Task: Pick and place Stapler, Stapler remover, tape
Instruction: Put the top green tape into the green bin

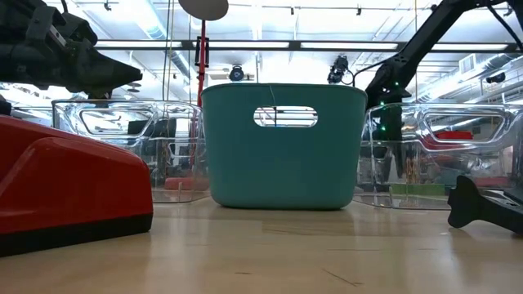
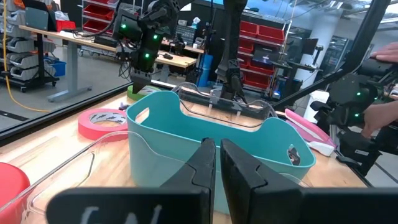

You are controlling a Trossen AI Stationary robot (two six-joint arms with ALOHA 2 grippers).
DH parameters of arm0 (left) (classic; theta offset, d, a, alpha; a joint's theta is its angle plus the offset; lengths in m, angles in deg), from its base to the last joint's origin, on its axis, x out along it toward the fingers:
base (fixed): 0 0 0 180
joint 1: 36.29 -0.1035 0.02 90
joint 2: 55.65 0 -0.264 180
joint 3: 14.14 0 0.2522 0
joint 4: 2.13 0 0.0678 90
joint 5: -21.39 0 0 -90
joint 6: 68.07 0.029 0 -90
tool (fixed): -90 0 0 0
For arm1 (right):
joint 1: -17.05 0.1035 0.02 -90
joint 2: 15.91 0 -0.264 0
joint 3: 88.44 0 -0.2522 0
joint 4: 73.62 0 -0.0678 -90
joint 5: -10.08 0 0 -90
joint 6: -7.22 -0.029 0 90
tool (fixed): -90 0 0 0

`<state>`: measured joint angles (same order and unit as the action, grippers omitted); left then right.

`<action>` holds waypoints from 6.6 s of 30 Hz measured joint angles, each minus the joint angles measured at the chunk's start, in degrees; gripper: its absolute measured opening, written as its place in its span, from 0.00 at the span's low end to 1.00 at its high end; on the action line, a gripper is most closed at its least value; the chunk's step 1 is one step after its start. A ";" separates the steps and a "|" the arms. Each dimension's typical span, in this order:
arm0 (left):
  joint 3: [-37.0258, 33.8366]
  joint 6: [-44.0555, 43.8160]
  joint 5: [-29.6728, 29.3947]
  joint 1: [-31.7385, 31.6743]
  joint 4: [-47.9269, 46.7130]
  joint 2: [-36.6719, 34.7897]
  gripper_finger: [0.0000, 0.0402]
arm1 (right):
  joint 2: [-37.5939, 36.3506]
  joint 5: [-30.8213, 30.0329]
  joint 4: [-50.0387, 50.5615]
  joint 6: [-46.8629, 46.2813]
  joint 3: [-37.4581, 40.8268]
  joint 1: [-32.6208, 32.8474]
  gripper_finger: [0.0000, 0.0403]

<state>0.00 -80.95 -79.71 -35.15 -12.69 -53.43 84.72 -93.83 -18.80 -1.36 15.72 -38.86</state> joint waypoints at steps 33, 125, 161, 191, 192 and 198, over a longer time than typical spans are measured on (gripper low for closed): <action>0.00 0.00 -0.01 0.00 0.00 0.01 0.07 | 2.12 11.01 -3.62 19.44 -0.13 -2.46 0.66; -0.02 0.00 0.01 -0.01 0.00 -0.01 0.07 | -2.29 2.60 18.88 17.60 -13.31 1.30 0.22; -0.01 0.00 -0.01 -0.01 0.00 0.00 0.07 | -21.92 10.05 19.12 19.61 -13.25 20.06 0.22; -0.01 0.00 0.01 0.00 0.00 0.00 0.07 | -20.91 26.90 -7.35 21.11 -13.22 41.53 0.22; 0.00 0.00 0.01 -0.01 0.00 0.02 0.07 | -20.56 26.90 -8.27 21.11 -13.22 41.95 0.22; -0.02 0.00 0.00 0.01 0.00 0.02 0.07 | -17.69 26.91 -11.99 20.53 -13.22 44.29 0.22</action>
<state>-0.02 -80.95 -79.71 -35.14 -12.69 -53.41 67.03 -66.92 -30.79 19.18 2.49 5.43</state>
